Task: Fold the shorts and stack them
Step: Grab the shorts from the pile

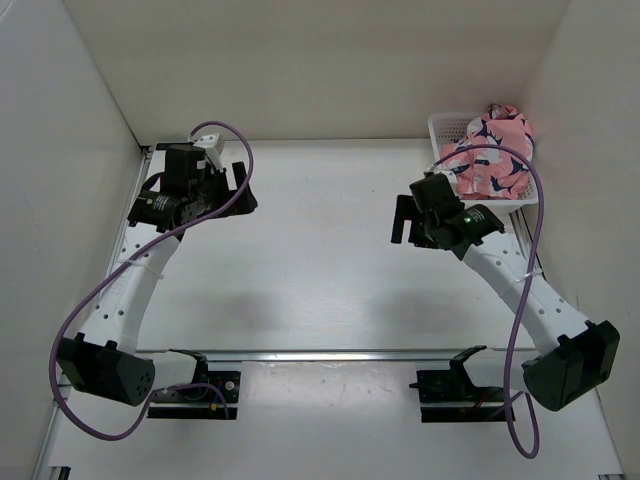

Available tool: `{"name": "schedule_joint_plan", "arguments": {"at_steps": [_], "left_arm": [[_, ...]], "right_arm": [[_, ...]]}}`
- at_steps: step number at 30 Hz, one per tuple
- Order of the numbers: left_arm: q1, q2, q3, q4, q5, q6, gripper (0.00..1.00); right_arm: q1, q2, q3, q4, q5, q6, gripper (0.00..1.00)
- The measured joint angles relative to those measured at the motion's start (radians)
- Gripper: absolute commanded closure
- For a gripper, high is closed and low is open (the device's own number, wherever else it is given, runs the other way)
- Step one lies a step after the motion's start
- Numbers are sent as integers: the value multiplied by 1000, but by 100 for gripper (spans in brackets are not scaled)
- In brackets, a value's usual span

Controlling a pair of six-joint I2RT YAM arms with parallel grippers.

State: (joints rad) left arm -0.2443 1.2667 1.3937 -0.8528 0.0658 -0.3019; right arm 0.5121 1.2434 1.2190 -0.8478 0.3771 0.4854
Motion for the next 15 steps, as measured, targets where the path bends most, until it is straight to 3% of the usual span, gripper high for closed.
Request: {"name": "schedule_joint_plan", "arguments": {"at_steps": [9, 15], "left_arm": [[0, 0, 0, 18, 85, 43, 0], [0, 2, 0, 23, 116, 42, 0]], "right_arm": [[-17, 3, 3, 0, 50, 0, 0], [-241, 135, 168, -8, 84, -31, 0]]}}
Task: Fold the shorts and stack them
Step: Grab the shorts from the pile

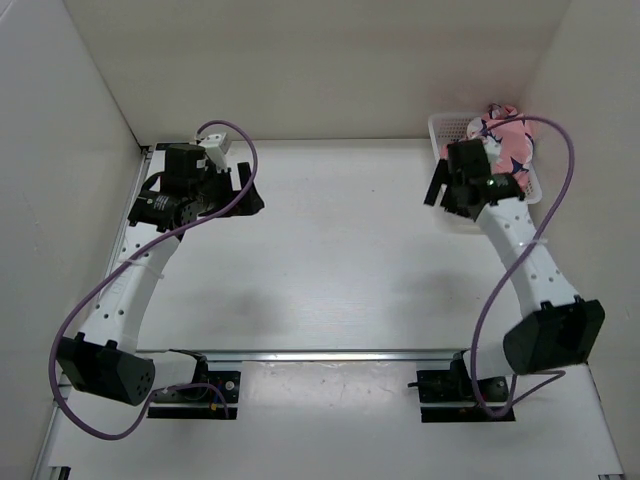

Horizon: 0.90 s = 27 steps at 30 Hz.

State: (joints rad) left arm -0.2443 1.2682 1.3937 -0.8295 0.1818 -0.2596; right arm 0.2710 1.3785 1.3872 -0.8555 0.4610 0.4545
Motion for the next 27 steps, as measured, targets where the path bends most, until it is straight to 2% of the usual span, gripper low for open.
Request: {"name": "schedule_joint_plan", "arguments": {"at_steps": [6, 17, 20, 21, 24, 25, 27], "left_arm": [[0, 24, 0, 1, 31, 0, 0], [0, 66, 23, 0, -58, -3, 0], [-2, 91, 50, 3, -74, 7, 0], [-3, 106, 57, 7, -74, 9, 0], [-8, 161, 61, 15, -75, 16, 0], [-12, 180, 61, 14, -76, 16, 0], [-21, 208, 60, 14, -76, 15, 0]], "right_arm": [[-229, 284, 294, 22, -65, -18, 0], [-373, 886, 832, 19, -156, -15, 2], [-394, 1026, 959, 20, -192, -4, 26], [-401, 1059, 988, 21, -205, 2, 50], [-414, 1102, 1014, 38, -241, 17, 95], [-415, 1101, 1007, 47, -248, 20, 100], [-416, 1080, 994, 77, -258, 30, 100]]}}
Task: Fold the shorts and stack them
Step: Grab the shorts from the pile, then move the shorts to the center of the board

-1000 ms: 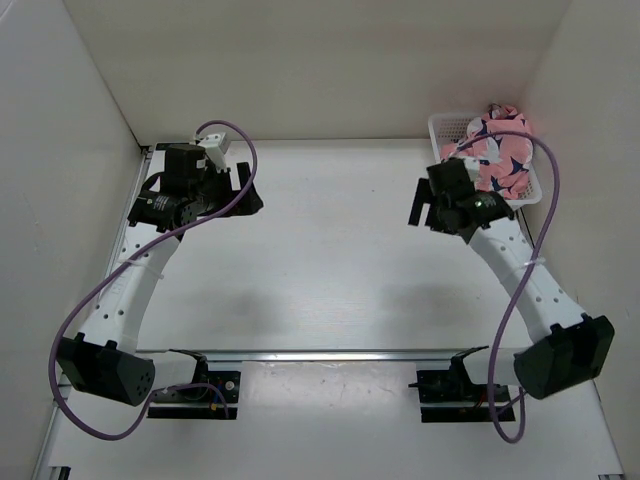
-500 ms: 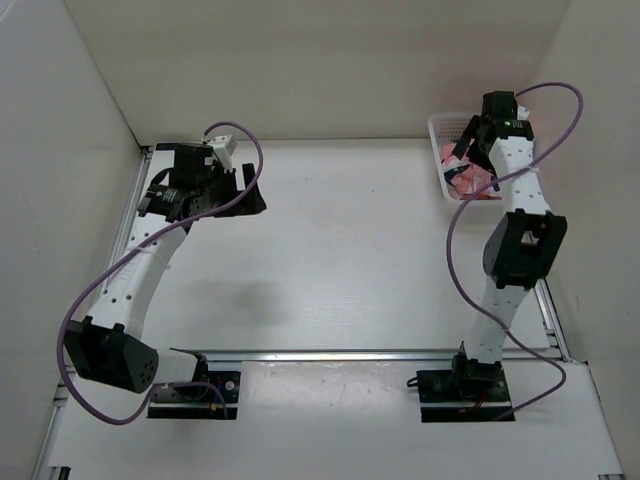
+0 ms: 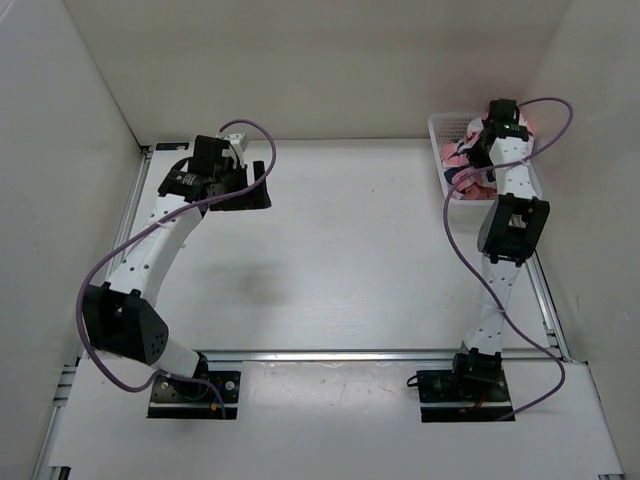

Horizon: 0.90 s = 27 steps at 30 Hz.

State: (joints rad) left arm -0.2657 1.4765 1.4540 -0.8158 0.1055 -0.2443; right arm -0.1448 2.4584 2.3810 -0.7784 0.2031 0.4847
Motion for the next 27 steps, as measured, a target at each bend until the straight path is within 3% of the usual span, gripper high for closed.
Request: {"name": "schedule_joint_plan", "arguments": {"at_steps": [4, 9, 17, 21, 25, 26, 27], "left_arm": [[-11, 5, 0, 0, 4, 0, 0], [-13, -10, 0, -7, 6, -13, 0], [33, -30, 60, -160, -191, -78, 0], [84, -37, 102, -227, -301, -128, 0], [135, -61, 135, -261, -323, -152, 0], [146, -70, 138, -263, -322, -158, 0], [154, -80, 139, -264, -318, -161, 0]], "right_arm": [[5, -106, -27, 24, -52, 0, 100], [50, -365, -27, 72, -148, -85, 100], [319, -777, -7, 167, -298, -122, 100], [392, -900, -108, 199, -359, -114, 100], [465, -961, -299, 204, -390, -113, 100], [481, -969, -367, 204, -394, -113, 94], [493, -983, -443, 209, -397, -113, 79]]}}
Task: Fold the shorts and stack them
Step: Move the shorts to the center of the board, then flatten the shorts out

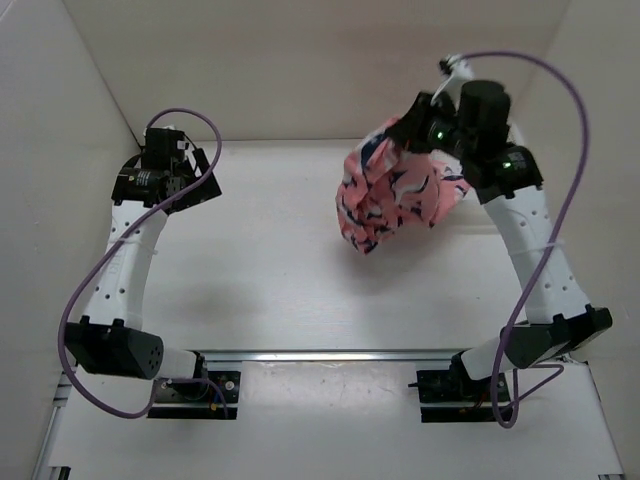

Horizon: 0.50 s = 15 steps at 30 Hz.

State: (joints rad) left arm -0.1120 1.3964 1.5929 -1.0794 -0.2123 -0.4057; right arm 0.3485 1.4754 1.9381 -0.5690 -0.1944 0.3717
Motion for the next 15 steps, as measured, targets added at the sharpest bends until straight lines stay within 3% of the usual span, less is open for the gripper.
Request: {"name": "schedule_joint_plan", "arguments": {"at_steps": [1, 2, 5, 10, 12, 14, 15], "left_arm": [[5, -9, 0, 0, 11, -2, 0], [5, -16, 0, 0, 24, -3, 0], [-18, -24, -1, 5, 68, -2, 0], [-119, -14, -68, 69, 220, -5, 1], [-188, 9, -111, 108, 274, -15, 1], [-278, 55, -144, 146, 316, -32, 0], [-319, 84, -159, 167, 333, -42, 0]], "right_arm": [[7, -12, -86, -9, 1, 1, 33], [7, -21, -164, -26, 10, 4, 16], [-38, -37, -370, -79, 101, 18, 14], [-203, -55, -541, -177, 232, 75, 35], [-183, -92, -588, -174, 243, 89, 28], [-133, -137, -632, -164, 218, 96, 7], [-108, -152, -649, -153, 197, 96, 3]]}}
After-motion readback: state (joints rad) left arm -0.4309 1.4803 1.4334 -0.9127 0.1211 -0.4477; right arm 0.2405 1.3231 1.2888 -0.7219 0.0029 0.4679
